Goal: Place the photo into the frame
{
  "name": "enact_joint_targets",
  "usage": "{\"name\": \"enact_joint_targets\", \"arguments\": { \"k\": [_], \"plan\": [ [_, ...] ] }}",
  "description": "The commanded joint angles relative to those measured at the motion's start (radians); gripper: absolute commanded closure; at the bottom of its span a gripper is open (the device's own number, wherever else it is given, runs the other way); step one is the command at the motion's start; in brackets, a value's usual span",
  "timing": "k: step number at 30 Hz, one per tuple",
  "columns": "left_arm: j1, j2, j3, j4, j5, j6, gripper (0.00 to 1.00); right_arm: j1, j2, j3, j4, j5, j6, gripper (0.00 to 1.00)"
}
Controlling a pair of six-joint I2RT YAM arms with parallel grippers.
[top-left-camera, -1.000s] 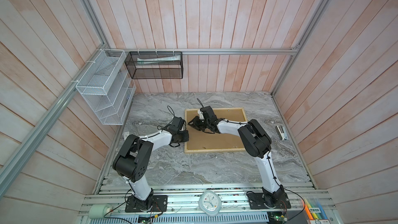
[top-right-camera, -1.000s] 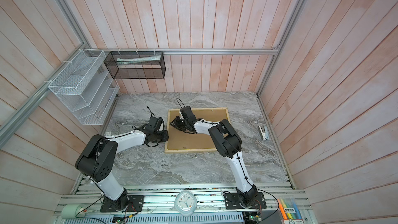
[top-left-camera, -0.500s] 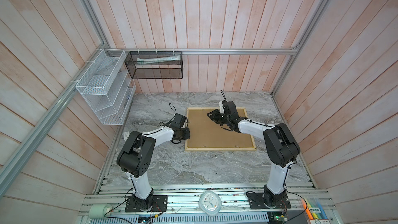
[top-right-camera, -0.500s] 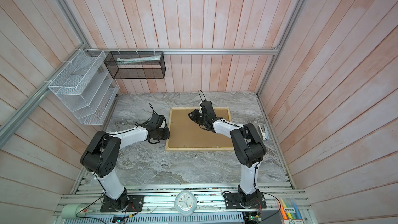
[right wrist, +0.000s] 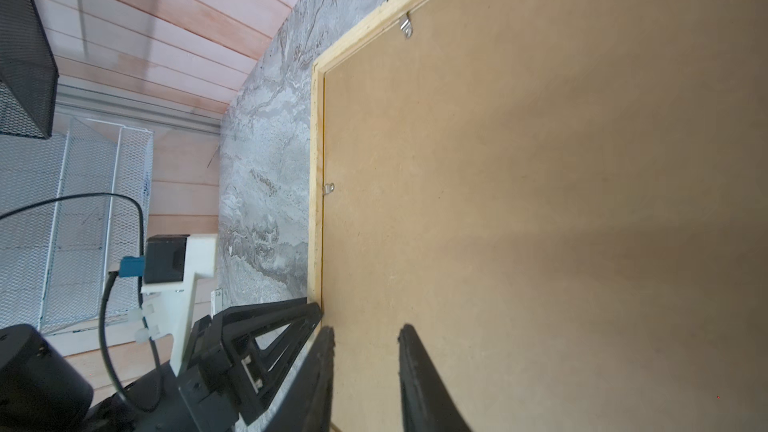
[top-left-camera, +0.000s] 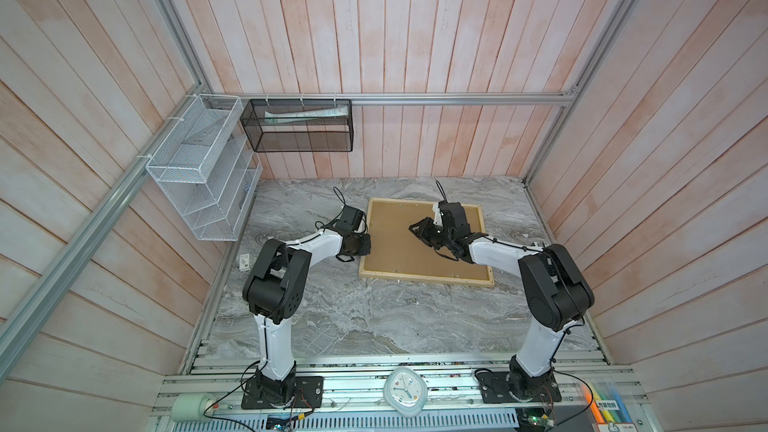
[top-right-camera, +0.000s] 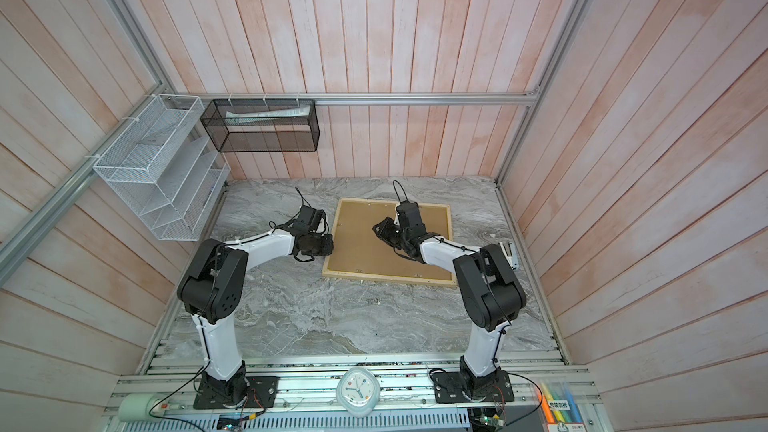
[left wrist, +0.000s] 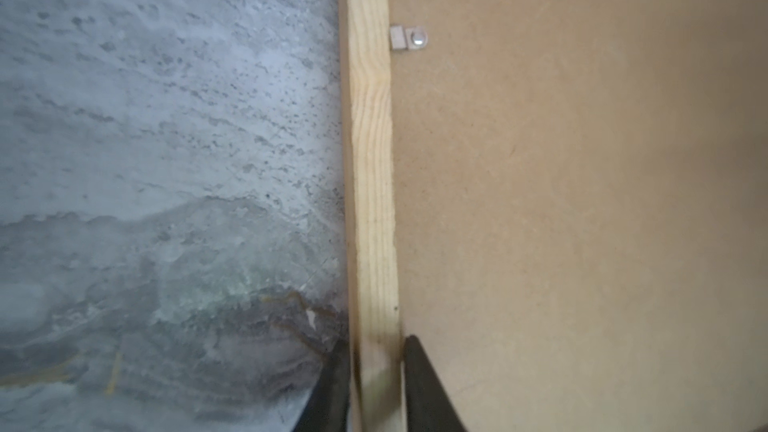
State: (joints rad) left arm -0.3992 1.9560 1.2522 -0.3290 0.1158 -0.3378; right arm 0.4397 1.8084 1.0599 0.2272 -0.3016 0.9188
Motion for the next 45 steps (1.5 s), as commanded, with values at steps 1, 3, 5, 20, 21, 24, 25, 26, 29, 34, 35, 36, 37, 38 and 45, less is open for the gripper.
{"name": "enact_joint_targets", "arguments": {
  "k": [1,3,5,20,21,24,25,26,29,34,35,36,37,38,45],
  "plan": [
    [0.006,-0.024,0.021,-0.041,-0.043,-0.012,0.58,-0.035,-0.05,-0.022,-0.039,0.022,-0.04,0.71],
    [0.006,-0.055,0.006,-0.034,-0.045,-0.036,0.53,-0.059,-0.079,-0.04,-0.063,0.019,-0.057,0.71],
    [0.006,-0.083,-0.01,-0.028,-0.046,-0.058,0.5,-0.085,-0.112,-0.059,-0.095,0.026,-0.083,0.71],
    [-0.008,-0.338,-0.265,-0.027,-0.213,-0.385,0.5,-0.349,-0.134,0.053,-0.559,0.048,-0.47,0.69],
    [-0.015,-0.361,-0.29,-0.013,-0.218,-0.402,0.49,-0.365,-0.132,0.058,-0.579,0.065,-0.483,0.69],
    [-0.032,-0.405,-0.333,0.009,-0.226,-0.421,0.49,-0.4,-0.117,0.076,-0.628,0.12,-0.518,0.69],
    [-0.036,-0.413,-0.336,0.007,-0.23,-0.423,0.5,-0.407,-0.111,0.082,-0.64,0.138,-0.528,0.69],
    [-0.038,-0.416,-0.335,0.005,-0.231,-0.422,0.5,-0.414,-0.105,0.087,-0.651,0.15,-0.538,0.69],
    [-0.047,-0.412,-0.318,-0.013,-0.237,-0.41,0.5,-0.427,-0.091,0.097,-0.668,0.191,-0.556,0.69],
    [-0.065,-0.403,-0.297,-0.038,-0.246,-0.391,0.5,-0.452,-0.035,0.116,-0.691,0.215,-0.572,0.69],
    [-0.067,-0.405,-0.298,-0.038,-0.247,-0.391,0.5,-0.454,-0.025,0.119,-0.691,0.214,-0.575,0.69],
    [-0.068,-0.407,-0.301,-0.037,-0.246,-0.392,0.5,-0.457,-0.012,0.124,-0.695,0.214,-0.579,0.69],
    [-0.069,-0.41,-0.304,-0.036,-0.246,-0.394,0.5,-0.456,-0.002,0.127,-0.696,0.213,-0.582,0.7],
    [-0.07,-0.412,-0.306,-0.034,-0.248,-0.395,0.5,-0.457,0.006,0.13,-0.698,0.213,-0.583,0.69],
    [-0.075,-0.405,-0.3,-0.035,-0.236,-0.383,0.5,-0.463,0.03,0.133,-0.698,0.213,-0.588,0.69]
  ]
}}
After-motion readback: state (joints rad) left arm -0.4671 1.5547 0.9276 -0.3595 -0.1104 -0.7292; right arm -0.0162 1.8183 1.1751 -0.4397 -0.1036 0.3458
